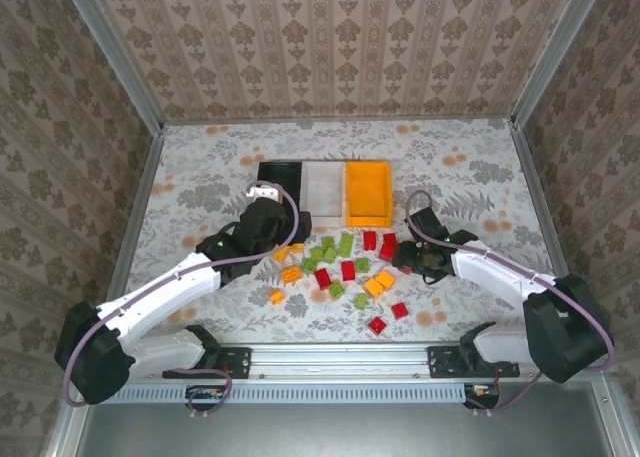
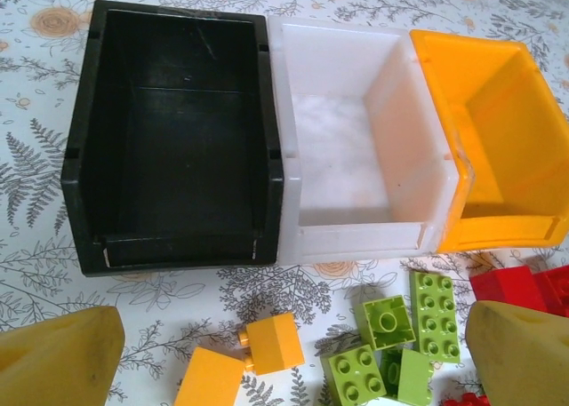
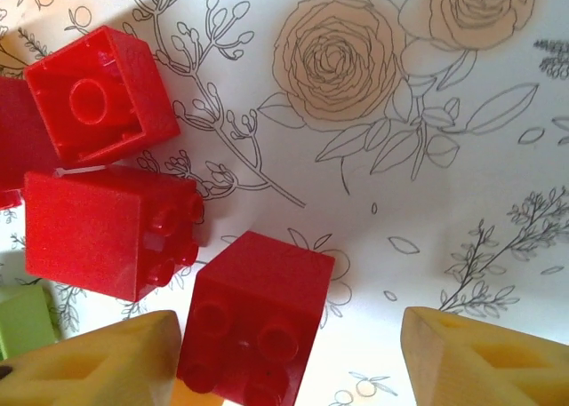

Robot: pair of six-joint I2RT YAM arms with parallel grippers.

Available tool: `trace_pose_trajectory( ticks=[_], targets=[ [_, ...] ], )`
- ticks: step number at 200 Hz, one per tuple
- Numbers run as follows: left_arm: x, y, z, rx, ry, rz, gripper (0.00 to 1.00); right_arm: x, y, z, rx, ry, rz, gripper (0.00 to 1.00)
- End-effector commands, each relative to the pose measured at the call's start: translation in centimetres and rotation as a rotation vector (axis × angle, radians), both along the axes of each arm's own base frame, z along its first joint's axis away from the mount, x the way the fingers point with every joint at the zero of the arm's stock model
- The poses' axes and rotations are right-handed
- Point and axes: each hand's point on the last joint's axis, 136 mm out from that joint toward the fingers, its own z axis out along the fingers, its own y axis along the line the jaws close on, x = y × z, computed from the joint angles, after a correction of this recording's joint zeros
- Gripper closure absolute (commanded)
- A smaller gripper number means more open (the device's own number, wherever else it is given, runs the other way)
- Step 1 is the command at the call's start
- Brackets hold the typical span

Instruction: Sort the legos into containers by color

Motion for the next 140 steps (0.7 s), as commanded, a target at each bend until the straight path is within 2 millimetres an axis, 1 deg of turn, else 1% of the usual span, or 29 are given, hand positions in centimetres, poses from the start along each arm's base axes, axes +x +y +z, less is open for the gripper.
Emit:
trace_pose_trajectory(
  ticks=[1,26,46,60,76,84,94,113,129,133,135,140],
  targets=[
    [0.2,1.0,-0.1,-0.024,-0.005,0.046,0.00,0.6,-0.5,-0.1,-0.042,-0.009,-0.023,0.42],
    [0.2,1.6,-0.1,-0.024,-0.007,0.065,0.00,0.6,-0.1,-0.3,-0.022,0.005,-0.015,0.55],
    [0.2,1.9,0.0,-0.028,-0.009,0.071,0.00,0.6,0.0,0.2,-0.011,-0.005,-0.005,0.64],
    [0.2,2.2,0.0,-0.029,-0.006,0.079,0.00,0.7,0.2,1.2,-0.005,-0.026,0.010,0.69],
    [0.2,2.8,-0.1,-0.019,0.000,0.098,0.00,1.2,0.8,3.3,0.016,-0.071,0.057,0.72],
    [0.1,3.4,-0.3,-0.007,0.006,0.116,0.00,1.8,1.5,4.7,0.044,-0.101,0.087,0.72],
    [0.0,4.0,-0.4,0.001,0.009,0.130,0.00,2.9,2.7,6.7,0.075,-0.146,0.127,0.73],
    [-0.4,5.1,-0.6,0.004,0.015,0.163,0.00,4.9,5.2,9.2,0.100,-0.196,0.203,0.73],
    [-0.7,5.8,-0.6,-0.002,0.017,0.179,0.00,7.2,7.0,10.3,0.106,-0.234,0.228,0.73],
    [-0.7,5.9,-0.5,-0.001,0.017,0.182,0.00,7.9,7.4,10.8,0.112,-0.253,0.228,0.73],
    [-0.8,6.0,-0.5,-0.001,0.017,0.183,0.00,8.4,7.5,10.4,0.107,-0.246,0.227,0.73],
    [-0.9,6.2,-0.6,0.002,0.019,0.191,0.00,9.3,7.8,10.4,0.099,-0.254,0.224,0.73]
  ],
)
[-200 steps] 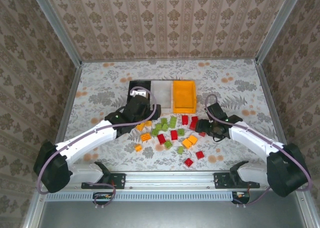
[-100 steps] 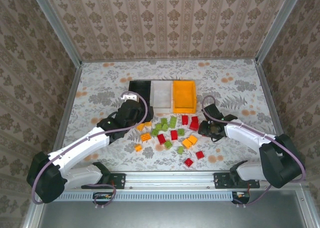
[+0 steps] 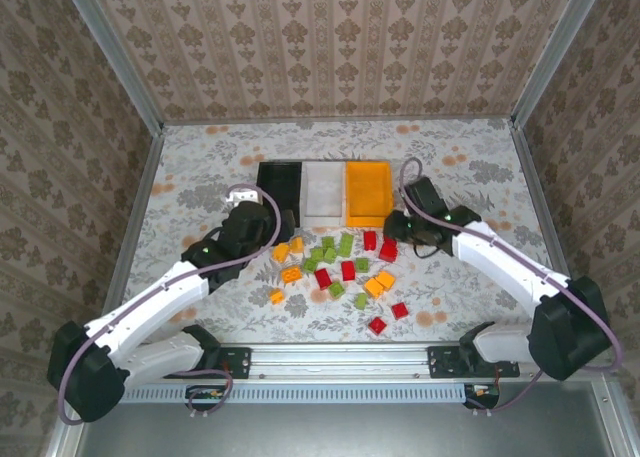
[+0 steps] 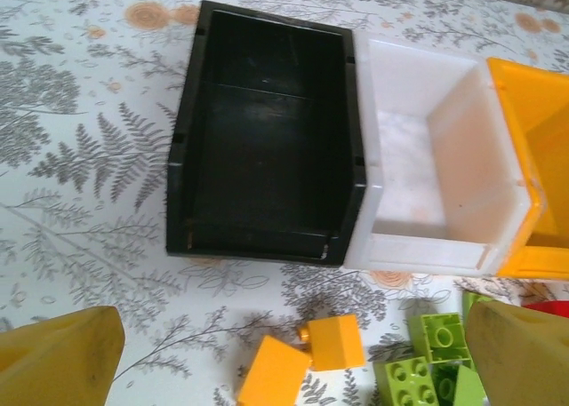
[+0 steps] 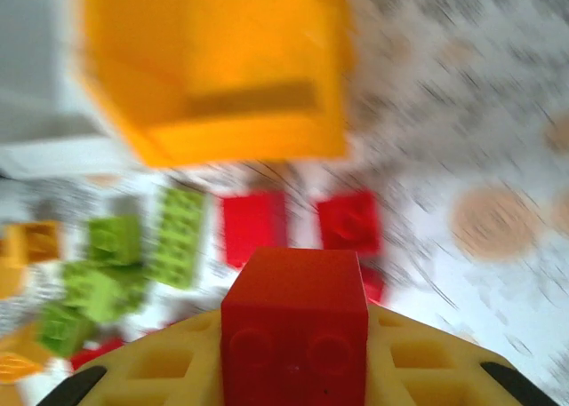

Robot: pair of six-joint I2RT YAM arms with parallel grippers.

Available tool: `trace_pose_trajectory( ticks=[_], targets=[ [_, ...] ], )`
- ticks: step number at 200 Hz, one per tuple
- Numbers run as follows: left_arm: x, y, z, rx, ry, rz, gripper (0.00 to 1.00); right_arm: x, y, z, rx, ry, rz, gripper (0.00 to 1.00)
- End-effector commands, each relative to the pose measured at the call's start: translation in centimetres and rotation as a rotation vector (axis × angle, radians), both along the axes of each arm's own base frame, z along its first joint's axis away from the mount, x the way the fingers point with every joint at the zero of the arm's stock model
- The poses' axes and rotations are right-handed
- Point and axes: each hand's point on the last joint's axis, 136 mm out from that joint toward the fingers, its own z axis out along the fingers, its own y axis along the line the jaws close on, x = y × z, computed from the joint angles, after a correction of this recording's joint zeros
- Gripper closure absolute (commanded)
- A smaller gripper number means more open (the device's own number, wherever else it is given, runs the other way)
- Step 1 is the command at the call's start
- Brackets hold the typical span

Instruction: Sort the legos into containers by color

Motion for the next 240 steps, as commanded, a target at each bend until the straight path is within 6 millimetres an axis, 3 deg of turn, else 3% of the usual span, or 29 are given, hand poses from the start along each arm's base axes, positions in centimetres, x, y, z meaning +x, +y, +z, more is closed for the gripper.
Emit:
trace_pose_trajectory(
  ticks=[1,30,58,81,103,117,138,168,189,211,240],
  targets=[
    [-0.7,1.8,-0.4,0.013,0.017,0.059,0.00,3.0,2.3,0.5,-0.005,-0.035,0.055,0.73],
    [-1.3,2.9,-0.8,0.033,0.032,0.086,0.00,8.1,3.7,0.4,-0.054,-0.073,0.031,0.72],
    [-1.8,3.2,-1.1,0.033,0.045,0.079,0.00,11.2,3.2,-0.9,-0.145,-0.057,-0.020,0.71],
    [-2.2,3.4,-1.5,0.037,0.066,0.078,0.00,12.3,2.7,-1.5,-0.188,-0.045,-0.050,0.63],
    [-2.4,3.3,-2.0,0.045,0.092,0.068,0.00,12.8,2.8,-1.7,-0.183,-0.044,-0.056,0.43],
    [-2.5,3.1,-2.4,0.055,0.113,0.056,0.01,12.9,3.1,-1.3,-0.165,-0.056,-0.057,0.30],
    [-2.6,2.7,-2.9,0.061,0.137,0.037,0.03,12.6,3.1,0.5,-0.142,-0.093,-0.059,0.21],
    [-2.7,1.3,-5.0,0.081,0.222,-0.026,0.05,10.6,3.0,2.1,-0.073,-0.133,-0.051,0.18],
    [-2.5,0.1,-7.6,0.112,0.312,-0.059,0.14,8.8,3.0,2.1,-0.042,-0.148,-0.043,0.18],
    [-1.4,-1.2,-9.1,0.134,0.331,-0.088,0.16,7.5,2.5,2.0,-0.032,-0.151,-0.039,0.18],
    [0.2,-1.3,-10.3,0.156,0.325,-0.076,0.16,6.5,1.8,2.3,-0.042,-0.167,-0.039,0.18]
  ],
)
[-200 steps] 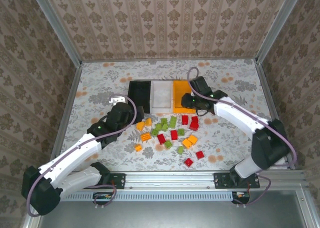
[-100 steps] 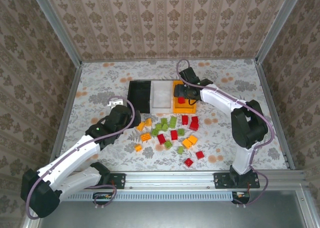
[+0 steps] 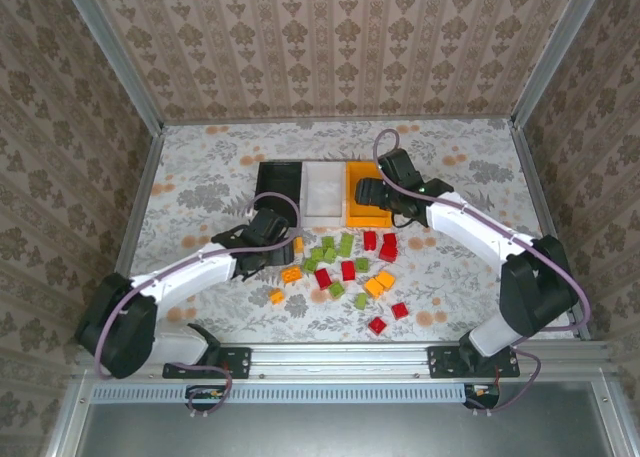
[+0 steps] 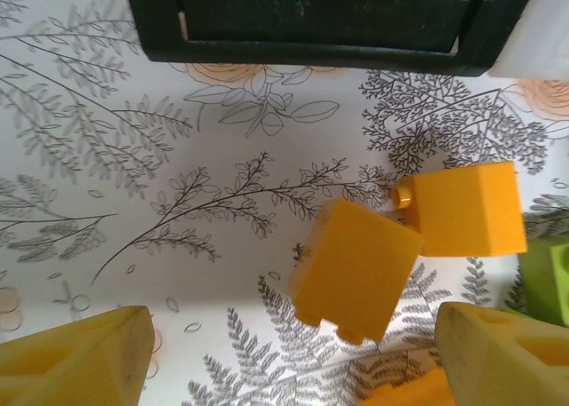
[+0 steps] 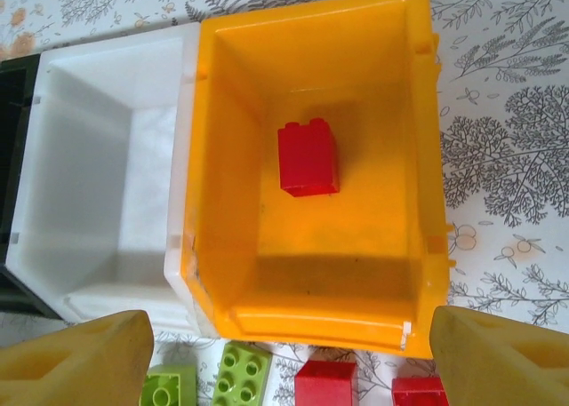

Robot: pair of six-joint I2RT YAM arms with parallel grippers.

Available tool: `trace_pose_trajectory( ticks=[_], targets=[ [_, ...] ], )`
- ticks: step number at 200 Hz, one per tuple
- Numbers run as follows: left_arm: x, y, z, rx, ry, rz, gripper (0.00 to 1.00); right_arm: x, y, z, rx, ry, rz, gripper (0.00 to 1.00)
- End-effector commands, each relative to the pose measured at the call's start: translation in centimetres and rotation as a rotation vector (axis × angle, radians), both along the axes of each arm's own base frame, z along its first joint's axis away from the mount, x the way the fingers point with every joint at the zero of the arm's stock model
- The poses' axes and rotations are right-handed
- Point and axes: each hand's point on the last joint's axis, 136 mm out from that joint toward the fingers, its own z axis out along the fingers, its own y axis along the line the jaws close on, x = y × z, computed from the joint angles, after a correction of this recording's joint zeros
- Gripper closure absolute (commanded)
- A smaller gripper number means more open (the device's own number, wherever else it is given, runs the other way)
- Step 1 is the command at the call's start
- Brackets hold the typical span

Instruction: Sort the legos into containers by color

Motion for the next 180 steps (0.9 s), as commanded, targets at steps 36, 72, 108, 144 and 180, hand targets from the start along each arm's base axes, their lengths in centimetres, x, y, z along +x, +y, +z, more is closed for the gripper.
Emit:
trace_pose_trajectory(
  ticks=[36,72,108,144,180],
  targets=[
    [3.4,-2.0,0.0,-0.053,-0.057,-0.029,0.15,-1.3,-0.7,1.7,0.018,-0.057,0.001,0.18],
    [3.3,-1.9,-2.1,-0.012,-0.003,-0.028,0.21,-1.6,-1.4,2.5,0.016,-0.080,-0.009,0.17],
    [2.7,-1.5,-3.4,-0.004,0.026,-0.018,0.29,-1.6,-1.6,2.4,0.014,-0.078,-0.015,0.17],
    [2.4,-1.4,-4.1,0.002,0.039,-0.011,0.45,-1.5,-1.7,2.5,0.018,-0.082,-0.020,0.17],
    [1.9,-1.2,-3.1,-0.004,0.029,-0.015,0.60,-1.4,-1.9,2.5,0.018,-0.081,-0.029,0.17]
  ],
)
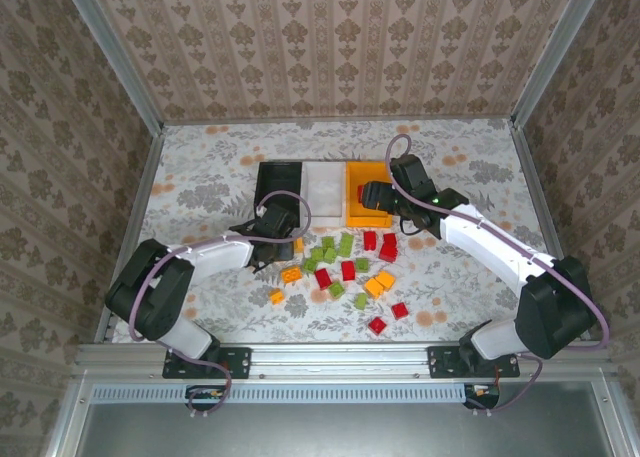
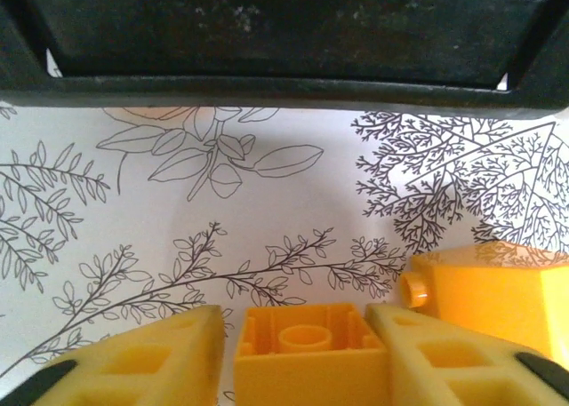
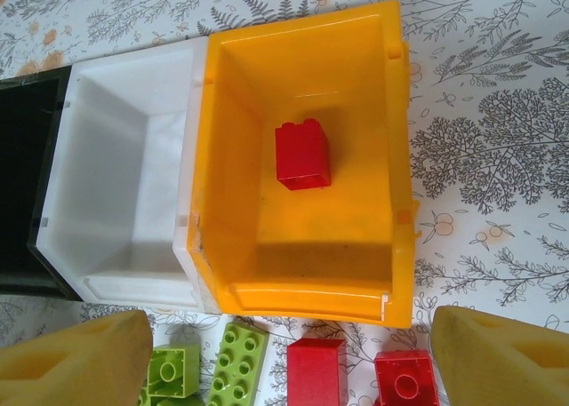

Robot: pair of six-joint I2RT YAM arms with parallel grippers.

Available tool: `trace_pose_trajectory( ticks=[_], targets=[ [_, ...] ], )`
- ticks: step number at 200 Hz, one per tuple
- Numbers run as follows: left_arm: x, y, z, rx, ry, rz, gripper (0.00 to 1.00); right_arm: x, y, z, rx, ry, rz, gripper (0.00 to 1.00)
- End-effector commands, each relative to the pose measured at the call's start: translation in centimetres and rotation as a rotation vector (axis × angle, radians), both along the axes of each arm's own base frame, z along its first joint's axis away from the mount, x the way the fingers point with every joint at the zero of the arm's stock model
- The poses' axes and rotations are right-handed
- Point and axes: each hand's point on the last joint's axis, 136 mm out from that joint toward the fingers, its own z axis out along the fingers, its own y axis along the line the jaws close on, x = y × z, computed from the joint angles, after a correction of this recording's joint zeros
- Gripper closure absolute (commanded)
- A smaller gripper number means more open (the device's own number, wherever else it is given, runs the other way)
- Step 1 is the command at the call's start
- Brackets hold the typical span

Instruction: Sort the legos into containers by color

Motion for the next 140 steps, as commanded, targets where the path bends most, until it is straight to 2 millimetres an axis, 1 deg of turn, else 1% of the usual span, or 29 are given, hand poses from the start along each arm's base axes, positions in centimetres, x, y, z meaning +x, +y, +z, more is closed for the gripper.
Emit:
trace_pose_trajectory(
  ticks=[1,18,20,22,36,55,66,84,99,113,127,140],
  targets=[
    [-0.7,0.3,0.6,-0.005,-0.003,-0.004,0.61,0.2,-0.6,0.7,-0.004,-0.028,-0.021,0.17],
    [-1.3,0.3,1.6,-0.021,-0.015,-0.005,0.69,0.2,-0.7,0.5,0.000,-0.026,-0.024,0.17],
    [-1.3,0.3,1.7,-0.026,-0.016,-0.005,0.70,0.1,-0.7,1.3,0.013,-0.047,-0.025,0.17],
    [-1.4,0.3,1.9,-0.030,-0.019,-0.006,0.70,0.0,-0.7,1.6,0.015,-0.051,-0.025,0.17],
    [-1.8,0.4,3.2,-0.049,-0.032,-0.005,0.73,0.0,-0.8,1.5,0.019,-0.050,-0.026,0.17],
    [-1.5,0.7,6.6,-0.064,-0.095,0.000,0.73,-0.2,-0.8,1.5,0.028,-0.052,-0.025,0.17],
    [-0.7,1.0,9.1,-0.072,-0.142,0.008,0.73,-0.3,-0.9,1.5,0.031,-0.053,-0.028,0.17],
    [1.6,1.2,12.5,-0.069,-0.212,0.024,0.73,-0.4,-1.1,1.2,0.039,-0.050,-0.035,0.17],
    [4.1,1.2,14.3,-0.058,-0.255,0.039,0.73,-0.5,-1.2,0.9,0.039,-0.044,-0.041,0.17],
    [6.7,1.0,14.8,-0.046,-0.275,0.055,0.73,-0.6,-1.4,0.8,0.041,-0.041,-0.045,0.17],
    [9.1,1.0,14.8,-0.025,-0.280,0.072,0.73,-0.8,-1.6,0.8,0.039,-0.040,-0.049,0.17],
    [11.2,1.0,14.3,0.001,-0.272,0.089,0.73,-0.9,-1.8,0.7,0.039,-0.040,-0.056,0.17]
  ],
)
